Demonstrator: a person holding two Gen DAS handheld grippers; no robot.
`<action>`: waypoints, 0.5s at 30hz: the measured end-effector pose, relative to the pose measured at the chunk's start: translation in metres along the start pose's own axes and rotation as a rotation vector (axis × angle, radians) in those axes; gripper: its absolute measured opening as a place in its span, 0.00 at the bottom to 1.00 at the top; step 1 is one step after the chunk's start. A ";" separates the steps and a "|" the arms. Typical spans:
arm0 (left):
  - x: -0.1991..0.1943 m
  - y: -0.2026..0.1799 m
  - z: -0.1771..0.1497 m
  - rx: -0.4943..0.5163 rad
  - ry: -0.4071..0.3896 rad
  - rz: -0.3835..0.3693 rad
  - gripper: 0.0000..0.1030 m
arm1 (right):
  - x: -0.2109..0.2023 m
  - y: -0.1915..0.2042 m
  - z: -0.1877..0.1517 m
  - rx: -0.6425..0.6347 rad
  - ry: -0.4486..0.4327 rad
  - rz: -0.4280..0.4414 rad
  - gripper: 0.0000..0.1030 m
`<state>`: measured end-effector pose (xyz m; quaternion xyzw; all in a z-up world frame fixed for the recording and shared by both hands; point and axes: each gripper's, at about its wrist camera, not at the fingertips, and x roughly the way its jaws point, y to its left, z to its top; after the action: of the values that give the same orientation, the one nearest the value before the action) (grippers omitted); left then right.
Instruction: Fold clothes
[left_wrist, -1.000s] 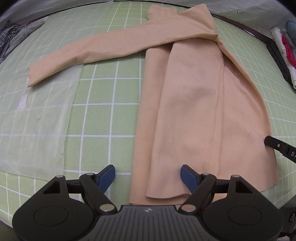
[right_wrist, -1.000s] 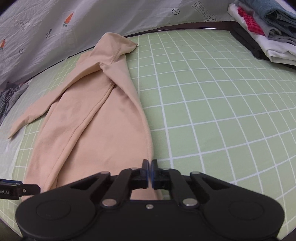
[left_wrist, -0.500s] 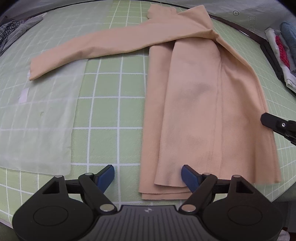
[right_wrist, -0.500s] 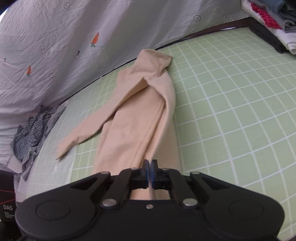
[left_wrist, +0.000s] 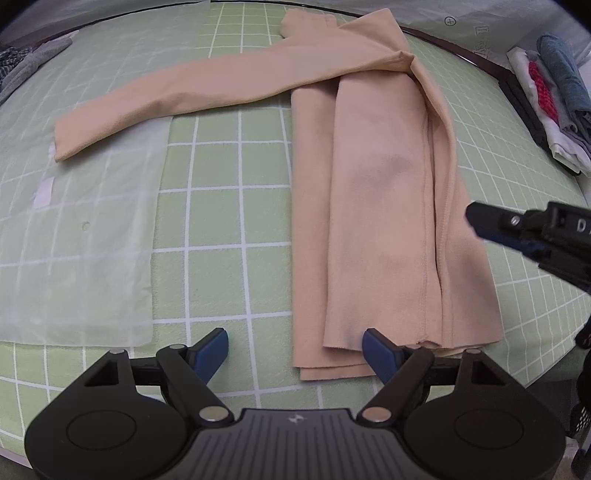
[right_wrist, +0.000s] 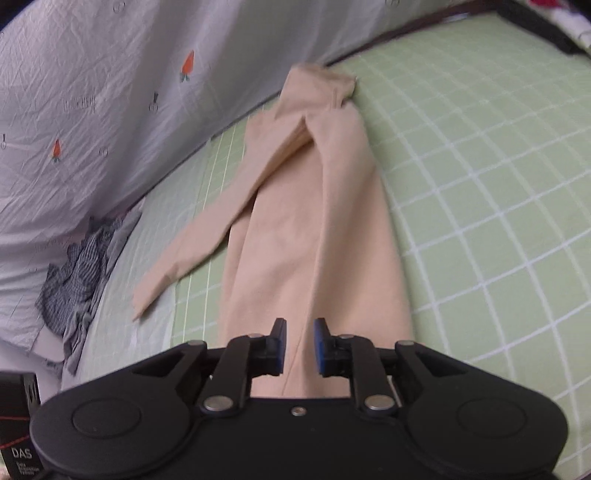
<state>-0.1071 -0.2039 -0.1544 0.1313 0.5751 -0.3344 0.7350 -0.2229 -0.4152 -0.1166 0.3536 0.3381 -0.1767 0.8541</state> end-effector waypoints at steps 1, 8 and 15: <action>0.000 0.000 0.000 -0.001 0.000 -0.002 0.78 | 0.000 -0.002 0.003 -0.001 -0.009 -0.018 0.16; 0.000 0.002 0.001 -0.008 0.017 -0.006 0.78 | 0.039 -0.011 -0.005 -0.063 0.112 -0.110 0.12; -0.007 0.021 0.012 -0.134 0.011 0.019 0.78 | 0.039 0.015 0.004 -0.209 0.092 -0.089 0.16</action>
<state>-0.0857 -0.1927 -0.1485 0.0890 0.5988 -0.2872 0.7423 -0.1854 -0.4097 -0.1345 0.2549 0.4090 -0.1620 0.8611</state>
